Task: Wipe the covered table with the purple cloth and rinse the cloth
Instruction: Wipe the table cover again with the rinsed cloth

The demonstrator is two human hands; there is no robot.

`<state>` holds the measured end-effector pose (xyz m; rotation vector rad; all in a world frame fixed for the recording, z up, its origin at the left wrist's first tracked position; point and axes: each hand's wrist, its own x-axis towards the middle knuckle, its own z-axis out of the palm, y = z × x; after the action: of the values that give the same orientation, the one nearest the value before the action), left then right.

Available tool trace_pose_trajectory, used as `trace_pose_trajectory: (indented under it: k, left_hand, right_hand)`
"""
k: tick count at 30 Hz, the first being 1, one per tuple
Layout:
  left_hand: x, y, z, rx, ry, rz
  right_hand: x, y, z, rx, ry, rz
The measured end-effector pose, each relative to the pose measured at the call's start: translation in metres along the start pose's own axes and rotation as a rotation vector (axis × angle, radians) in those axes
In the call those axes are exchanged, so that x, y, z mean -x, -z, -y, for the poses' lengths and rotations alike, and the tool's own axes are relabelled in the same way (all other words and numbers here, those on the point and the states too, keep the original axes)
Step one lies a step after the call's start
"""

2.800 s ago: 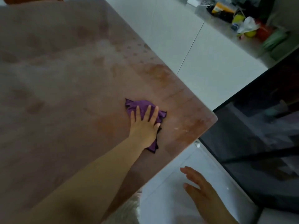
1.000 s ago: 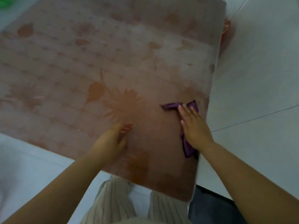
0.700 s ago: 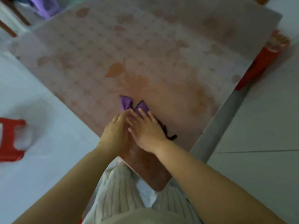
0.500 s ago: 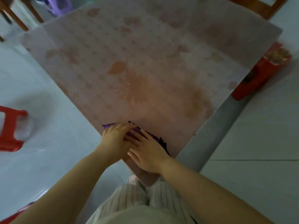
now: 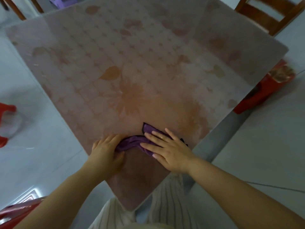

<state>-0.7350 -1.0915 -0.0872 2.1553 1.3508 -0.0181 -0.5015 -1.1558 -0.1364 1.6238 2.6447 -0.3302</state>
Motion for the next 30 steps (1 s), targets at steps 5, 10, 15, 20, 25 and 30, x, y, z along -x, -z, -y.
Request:
trace_pose_trajectory:
  k: [5, 10, 15, 20, 25, 30]
  left_hand:
    - [-0.046, -0.013, -0.047, -0.031, 0.036, -0.098]
    - [-0.074, -0.019, -0.103, 0.029, 0.247, -0.161]
    - [-0.081, -0.021, -0.122, 0.016, 0.417, -0.176]
    - [-0.072, -0.019, -0.116, -0.019, 0.529, -0.162]
    - [-0.057, -0.012, -0.101, -0.020, 0.565, -0.227]
    - [-0.032, -0.008, -0.085, -0.037, 0.529, -0.171]
  right_hand:
    - [-0.009, 0.018, -0.122, 0.049, -0.025, -0.028]
    - [-0.004, 0.051, -0.262, 0.000, -0.258, 0.025]
    - [-0.022, 0.077, -0.353, -0.101, -0.615, 0.012]
    - [-0.093, 0.076, -0.277, -0.135, -0.406, 0.018]
    - [-0.139, 0.052, -0.110, -0.161, 0.029, 0.162]
    - [-0.101, 0.033, -0.015, -0.092, 0.345, 0.275]
